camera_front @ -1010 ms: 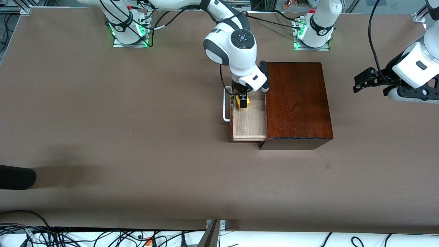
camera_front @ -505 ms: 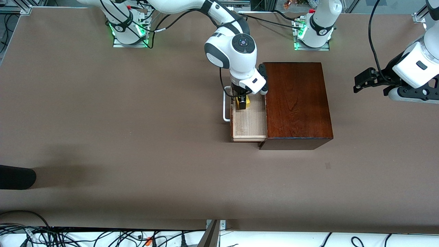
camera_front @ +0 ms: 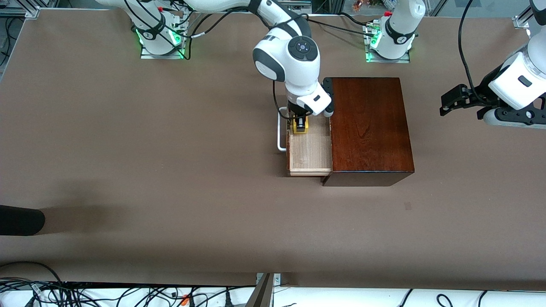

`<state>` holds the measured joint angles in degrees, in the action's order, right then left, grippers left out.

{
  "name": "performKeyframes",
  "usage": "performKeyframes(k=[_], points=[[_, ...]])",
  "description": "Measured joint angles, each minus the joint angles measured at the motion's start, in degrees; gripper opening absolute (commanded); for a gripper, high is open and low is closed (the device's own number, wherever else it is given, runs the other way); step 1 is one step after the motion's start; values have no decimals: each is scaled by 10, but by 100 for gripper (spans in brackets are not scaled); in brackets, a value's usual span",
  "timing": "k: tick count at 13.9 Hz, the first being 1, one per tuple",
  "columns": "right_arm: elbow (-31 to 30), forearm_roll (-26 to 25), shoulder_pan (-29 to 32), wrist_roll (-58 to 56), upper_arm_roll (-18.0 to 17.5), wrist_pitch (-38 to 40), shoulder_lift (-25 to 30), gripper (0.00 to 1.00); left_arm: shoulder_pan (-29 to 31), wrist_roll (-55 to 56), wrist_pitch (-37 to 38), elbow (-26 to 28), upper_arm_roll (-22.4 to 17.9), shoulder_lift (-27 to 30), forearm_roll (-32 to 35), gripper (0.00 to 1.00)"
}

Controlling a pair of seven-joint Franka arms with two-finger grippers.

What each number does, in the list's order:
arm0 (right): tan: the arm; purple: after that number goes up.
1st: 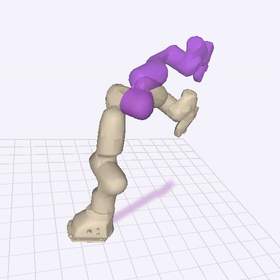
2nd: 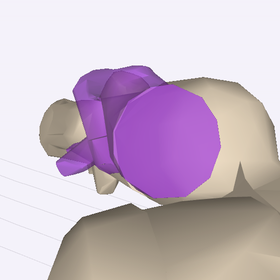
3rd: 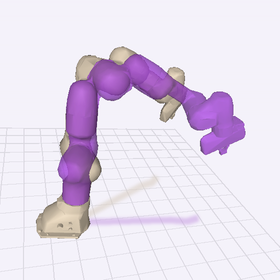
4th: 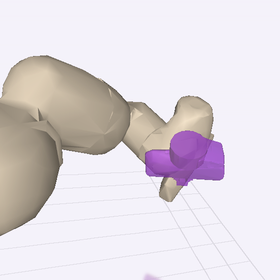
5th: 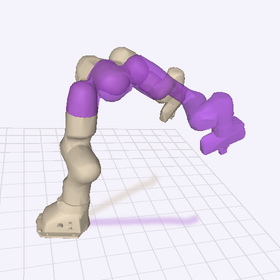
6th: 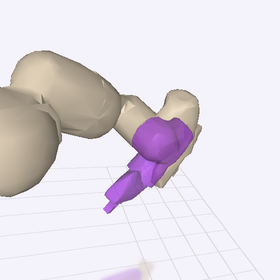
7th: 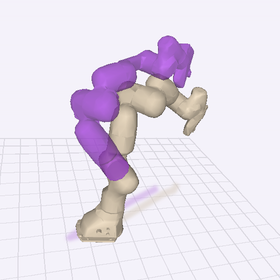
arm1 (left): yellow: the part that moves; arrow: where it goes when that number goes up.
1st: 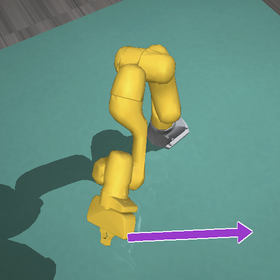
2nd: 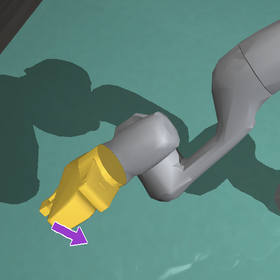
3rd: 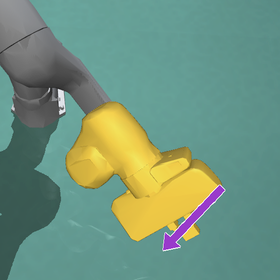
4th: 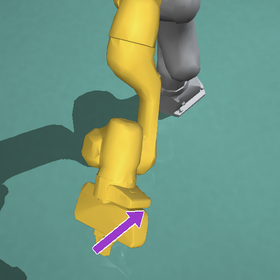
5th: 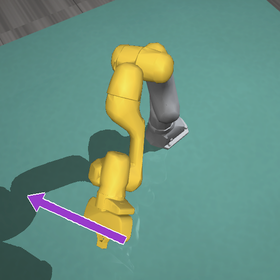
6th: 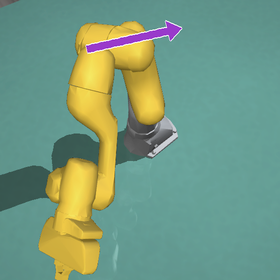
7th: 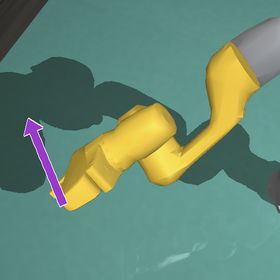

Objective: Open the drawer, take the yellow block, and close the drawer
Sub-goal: 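Lift the cube with the right gripper while the left gripper reaches the drawer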

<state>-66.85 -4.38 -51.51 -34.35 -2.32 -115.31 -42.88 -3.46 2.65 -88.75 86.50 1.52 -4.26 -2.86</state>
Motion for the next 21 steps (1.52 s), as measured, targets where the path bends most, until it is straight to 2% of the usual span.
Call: performKeyframes(k=[3, 5, 8, 10, 13, 18, 21], points=[[30, 0, 13, 20, 3, 76, 40, 0, 0, 0, 0, 0, 0, 0, 0, 100], [36, 16, 42, 23, 5, 113, 77, 0, 0, 0, 0, 0, 0, 0, 0, 100], [37, 40, 120, 24, 9, 170, 129, 0, -1, 0, 0, 0, 2, 0, -1, 100], [37, 43, 180, 23, 15, 208, 147, 0, -2, -1, -2, -1, 17, 0, -4, 100], [34, 47, 235, 23, 47, 245, 152, 0, -4, 0, -3, -11, 86, 1, -5, 100], [-2, 80, 238, 24, 136, 258, 169, 0, -10, 6, -4, -20, 250, 1, -5, 100], [-33, 89, 239, 42, 181, 259, 183, 0, -18, -3, -10, -16, 315, -21, -5, 100]])
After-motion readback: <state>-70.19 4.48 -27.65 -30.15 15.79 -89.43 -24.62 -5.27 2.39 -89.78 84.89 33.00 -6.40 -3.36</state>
